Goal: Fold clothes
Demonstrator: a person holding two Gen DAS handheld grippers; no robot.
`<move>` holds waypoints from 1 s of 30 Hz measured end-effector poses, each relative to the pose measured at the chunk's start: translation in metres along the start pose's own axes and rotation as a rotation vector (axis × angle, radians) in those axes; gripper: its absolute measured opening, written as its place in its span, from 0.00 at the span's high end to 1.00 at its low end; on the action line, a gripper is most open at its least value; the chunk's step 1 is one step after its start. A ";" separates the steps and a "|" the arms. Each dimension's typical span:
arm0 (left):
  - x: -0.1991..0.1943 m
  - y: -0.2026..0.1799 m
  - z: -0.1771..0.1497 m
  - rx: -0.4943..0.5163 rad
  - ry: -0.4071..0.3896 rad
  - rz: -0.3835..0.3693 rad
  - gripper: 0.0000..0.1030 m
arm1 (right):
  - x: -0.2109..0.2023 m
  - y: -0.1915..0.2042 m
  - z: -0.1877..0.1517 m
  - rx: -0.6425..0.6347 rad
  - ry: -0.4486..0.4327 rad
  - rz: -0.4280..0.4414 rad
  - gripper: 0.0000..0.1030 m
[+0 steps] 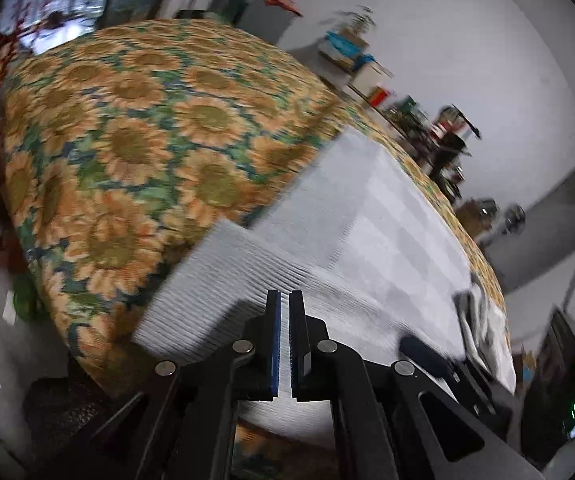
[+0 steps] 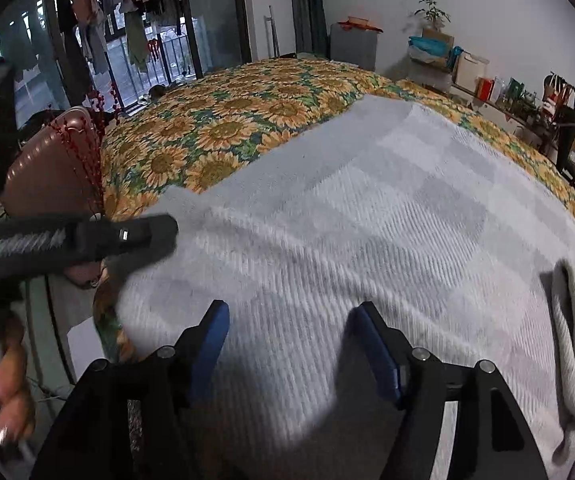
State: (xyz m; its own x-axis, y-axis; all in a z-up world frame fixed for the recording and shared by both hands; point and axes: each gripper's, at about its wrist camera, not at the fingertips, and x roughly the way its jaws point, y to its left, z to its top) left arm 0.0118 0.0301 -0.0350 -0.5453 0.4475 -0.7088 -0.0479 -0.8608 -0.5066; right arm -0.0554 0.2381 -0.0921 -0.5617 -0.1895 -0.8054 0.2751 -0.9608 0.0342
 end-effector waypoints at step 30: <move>0.005 0.002 -0.007 -0.094 -0.027 0.108 0.98 | -0.033 -0.044 -0.038 0.120 0.028 -0.078 0.27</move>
State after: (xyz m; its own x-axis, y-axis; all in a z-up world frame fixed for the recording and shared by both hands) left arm 0.0152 0.0321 -0.0430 -0.5656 0.3453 -0.7489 0.0908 -0.8765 -0.4727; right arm -0.0194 0.2944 -0.0890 -0.5554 -0.1090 -0.8244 0.1352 -0.9900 0.0398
